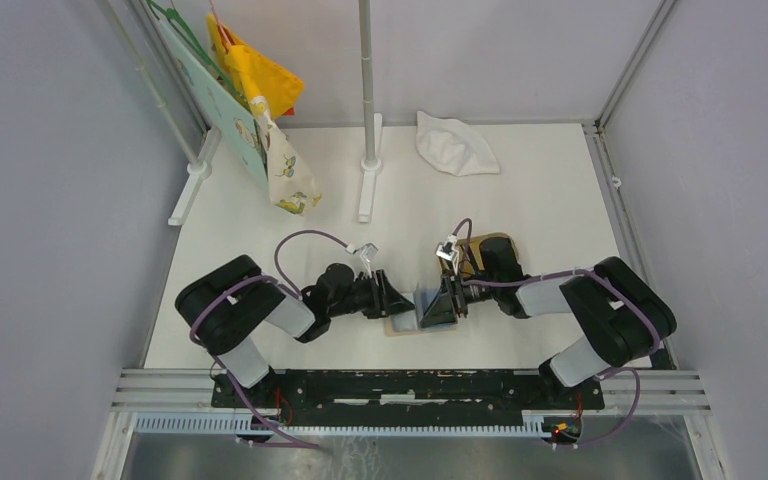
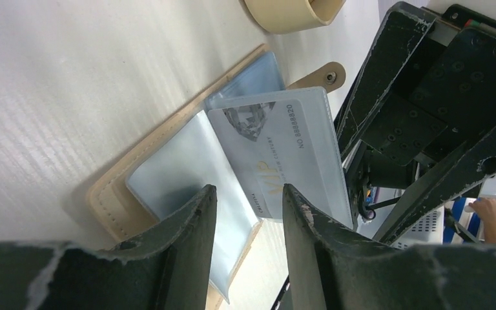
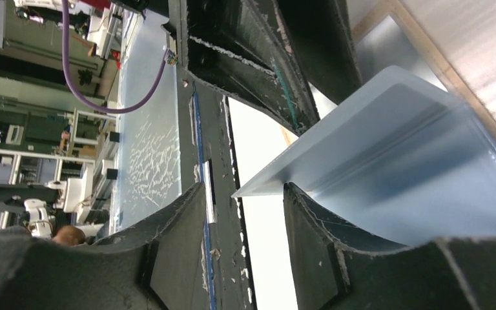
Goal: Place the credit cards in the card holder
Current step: Turn over the card slot in the card holder.
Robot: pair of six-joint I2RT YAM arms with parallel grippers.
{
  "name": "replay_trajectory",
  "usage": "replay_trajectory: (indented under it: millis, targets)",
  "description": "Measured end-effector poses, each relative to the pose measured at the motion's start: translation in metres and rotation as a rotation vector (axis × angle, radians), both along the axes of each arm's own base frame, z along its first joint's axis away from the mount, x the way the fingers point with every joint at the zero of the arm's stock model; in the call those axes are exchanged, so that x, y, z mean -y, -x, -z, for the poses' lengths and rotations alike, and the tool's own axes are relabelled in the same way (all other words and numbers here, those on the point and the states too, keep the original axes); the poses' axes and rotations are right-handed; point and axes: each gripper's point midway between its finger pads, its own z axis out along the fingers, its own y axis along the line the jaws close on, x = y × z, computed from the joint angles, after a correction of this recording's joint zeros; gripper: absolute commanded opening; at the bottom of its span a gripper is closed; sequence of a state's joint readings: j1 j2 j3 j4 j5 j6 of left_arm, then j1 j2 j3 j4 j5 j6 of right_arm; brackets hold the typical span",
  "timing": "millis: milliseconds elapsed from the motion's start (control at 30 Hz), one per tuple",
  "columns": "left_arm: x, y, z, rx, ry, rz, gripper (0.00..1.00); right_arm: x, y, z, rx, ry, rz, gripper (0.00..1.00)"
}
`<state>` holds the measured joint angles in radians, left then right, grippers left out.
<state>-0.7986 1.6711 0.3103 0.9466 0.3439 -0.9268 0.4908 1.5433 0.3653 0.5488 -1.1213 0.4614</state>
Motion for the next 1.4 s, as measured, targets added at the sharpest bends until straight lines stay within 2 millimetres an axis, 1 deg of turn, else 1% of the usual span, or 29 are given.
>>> replay_trajectory:
  millis: [233,367,533,833,1000,1133,1233,1400]
  targets:
    - [-0.006,-0.003,-0.003,-0.016,0.026,-0.029,0.47,-0.009,0.003,-0.002,0.073,-0.014,-0.095,0.54]
    - [-0.006,-0.006,-0.007,-0.016,0.050,-0.040,0.42,-0.009,0.004,0.003,0.101,-0.002,-0.125,0.54]
    - [-0.007,-0.006,-0.006,-0.024,0.062,-0.041,0.37,-0.005,0.006,0.013,0.111,0.029,-0.139,0.54]
    - [-0.018,-0.003,0.003,-0.050,0.042,-0.060,0.36,-0.003,0.002,0.019,0.167,0.057,-0.155,0.53]
    - [-0.020,-0.004,-0.002,-0.045,0.038,-0.069,0.36,-0.002,0.000,0.018,0.239,0.050,-0.200,0.54]
    - [-0.027,-0.007,-0.005,-0.027,-0.005,-0.102,0.37,-0.001,-0.003,0.013,0.326,0.043,-0.247,0.54]
    - [-0.037,-0.011,-0.009,0.011,-0.056,-0.134,0.38,0.001,-0.008,0.004,0.405,0.037,-0.275,0.55]
    - [-0.055,-0.020,-0.029,0.106,-0.132,-0.193,0.38,0.009,-0.023,-0.017,0.586,0.053,-0.285,0.58]
